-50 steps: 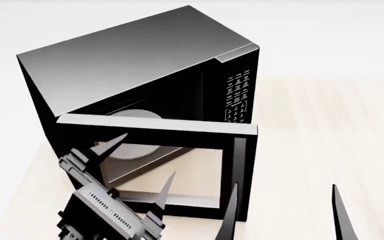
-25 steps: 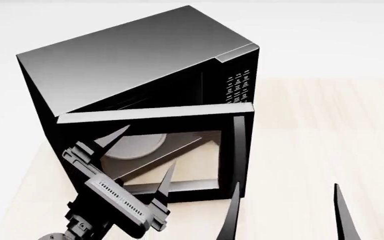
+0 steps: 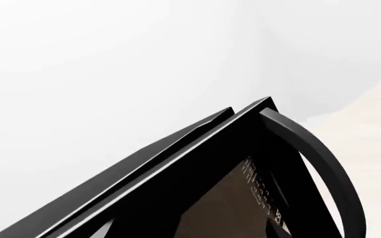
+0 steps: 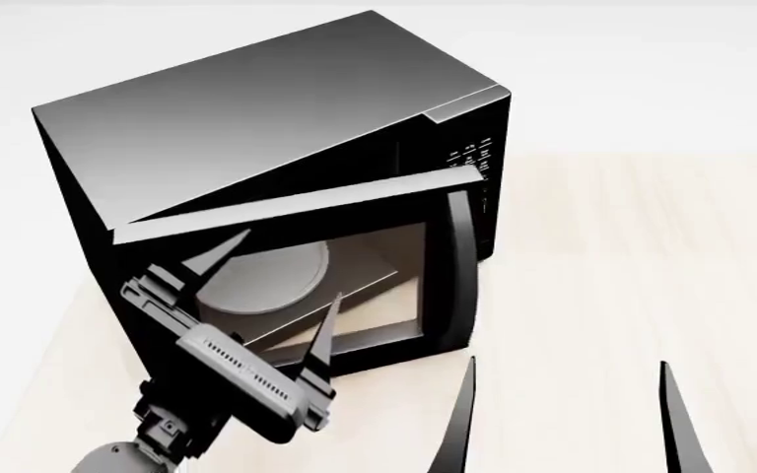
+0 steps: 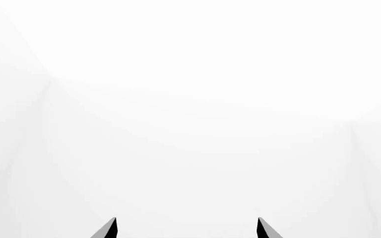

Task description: Close the microwave.

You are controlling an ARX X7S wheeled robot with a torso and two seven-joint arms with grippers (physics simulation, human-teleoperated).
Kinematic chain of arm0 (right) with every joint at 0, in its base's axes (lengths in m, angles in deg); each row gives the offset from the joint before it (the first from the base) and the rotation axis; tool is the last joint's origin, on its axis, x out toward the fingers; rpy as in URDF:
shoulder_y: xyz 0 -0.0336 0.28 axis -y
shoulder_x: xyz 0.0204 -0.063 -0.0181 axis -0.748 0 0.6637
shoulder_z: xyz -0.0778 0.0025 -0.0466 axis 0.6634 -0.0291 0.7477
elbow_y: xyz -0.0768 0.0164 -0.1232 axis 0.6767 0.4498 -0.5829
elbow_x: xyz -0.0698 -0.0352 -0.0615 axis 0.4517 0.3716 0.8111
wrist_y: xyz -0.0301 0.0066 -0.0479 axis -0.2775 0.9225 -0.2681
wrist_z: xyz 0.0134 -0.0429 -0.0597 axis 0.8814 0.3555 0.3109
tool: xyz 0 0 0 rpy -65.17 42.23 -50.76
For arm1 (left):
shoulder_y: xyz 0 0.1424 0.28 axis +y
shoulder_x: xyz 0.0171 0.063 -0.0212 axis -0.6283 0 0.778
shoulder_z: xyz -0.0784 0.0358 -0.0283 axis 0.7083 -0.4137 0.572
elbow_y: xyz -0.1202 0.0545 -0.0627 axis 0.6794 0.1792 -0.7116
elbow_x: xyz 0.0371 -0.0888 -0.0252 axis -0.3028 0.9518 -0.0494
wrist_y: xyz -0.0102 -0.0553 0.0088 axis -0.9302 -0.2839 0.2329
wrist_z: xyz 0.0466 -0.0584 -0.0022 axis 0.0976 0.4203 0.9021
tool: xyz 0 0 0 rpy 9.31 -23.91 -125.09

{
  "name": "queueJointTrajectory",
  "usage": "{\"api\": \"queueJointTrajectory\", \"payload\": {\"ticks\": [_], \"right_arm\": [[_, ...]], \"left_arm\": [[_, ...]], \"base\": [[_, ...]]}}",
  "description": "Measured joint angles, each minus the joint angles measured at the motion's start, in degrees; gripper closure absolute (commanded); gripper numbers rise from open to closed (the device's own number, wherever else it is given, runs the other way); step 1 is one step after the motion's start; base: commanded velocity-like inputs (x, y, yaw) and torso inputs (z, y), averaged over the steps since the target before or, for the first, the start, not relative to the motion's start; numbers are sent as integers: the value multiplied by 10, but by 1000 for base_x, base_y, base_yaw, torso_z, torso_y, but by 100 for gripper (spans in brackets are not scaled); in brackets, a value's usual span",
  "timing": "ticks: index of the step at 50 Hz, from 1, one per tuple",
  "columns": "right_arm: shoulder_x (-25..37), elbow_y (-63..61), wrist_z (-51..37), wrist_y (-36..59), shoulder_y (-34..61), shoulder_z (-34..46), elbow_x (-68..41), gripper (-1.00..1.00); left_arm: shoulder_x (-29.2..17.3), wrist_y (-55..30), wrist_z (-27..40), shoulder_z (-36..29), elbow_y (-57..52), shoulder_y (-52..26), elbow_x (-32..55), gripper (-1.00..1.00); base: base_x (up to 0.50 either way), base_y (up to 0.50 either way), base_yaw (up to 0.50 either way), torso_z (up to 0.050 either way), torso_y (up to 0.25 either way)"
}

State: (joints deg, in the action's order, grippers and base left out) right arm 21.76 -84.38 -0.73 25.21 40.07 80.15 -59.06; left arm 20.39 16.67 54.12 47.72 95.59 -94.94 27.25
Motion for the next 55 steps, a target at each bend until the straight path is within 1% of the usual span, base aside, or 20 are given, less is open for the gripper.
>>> {"api": "queueJointTrajectory", "payload": {"ticks": [32,55], "right_arm": [[5,2,-5,0,1,7,-1,-100],[8,4,-8,0,1,13,-1,-100]], "left_arm": [[18,71,72,-39,148,-64,-20,-100],[16,74,135,-74,177,-81,-32,-100]], "base": [[0,0,0,0,0],[0,0,0,0,0]]}}
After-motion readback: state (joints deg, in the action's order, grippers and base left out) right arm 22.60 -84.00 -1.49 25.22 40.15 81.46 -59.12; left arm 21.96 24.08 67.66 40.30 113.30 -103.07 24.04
